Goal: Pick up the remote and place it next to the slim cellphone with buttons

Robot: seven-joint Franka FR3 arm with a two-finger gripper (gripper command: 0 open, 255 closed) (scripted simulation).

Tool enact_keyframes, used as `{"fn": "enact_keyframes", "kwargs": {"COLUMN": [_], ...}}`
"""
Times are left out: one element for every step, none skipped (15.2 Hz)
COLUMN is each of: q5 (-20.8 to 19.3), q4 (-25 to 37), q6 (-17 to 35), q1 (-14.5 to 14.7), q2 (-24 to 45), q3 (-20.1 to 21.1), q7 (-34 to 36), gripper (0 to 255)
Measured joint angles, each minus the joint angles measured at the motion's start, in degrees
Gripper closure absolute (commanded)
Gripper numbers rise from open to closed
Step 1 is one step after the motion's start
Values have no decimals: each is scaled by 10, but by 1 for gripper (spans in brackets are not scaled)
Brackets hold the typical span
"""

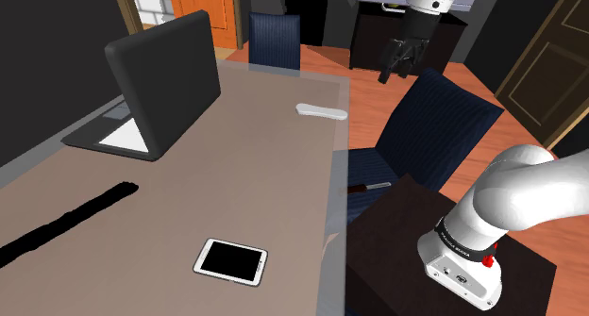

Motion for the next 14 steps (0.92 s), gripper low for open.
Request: {"fn": "enact_keyframes", "kwargs": {"q5": [0,-2,-6,-9,-13,-16,-19,-22,-25,-26,-27,-27,-27,-27], "q4": [0,-1,-5,-2,1,2,8,10,15,18,26,32,36,44], "q6": [0,6,20,33,45,60,72,84,92,107,121,138,150,157], "q1": [0,1,2,5,6,9,12,13,15,17,20,23,26,28], "q2": [0,7,18,36,52,70,89,105,120,141,164,189,208,225], "q3": [0,-4,-11,-16,-25,-32,-38,-46,-55,-63,-70,-77,-82,-87], "q7": [0,-9,-23,-37,-55,-72,-89,-108,-127,-147,-166,-184,-201,-219], "gripper": [0,0,0,0,0,0,0,0,0,0,0,0,0,0]}}
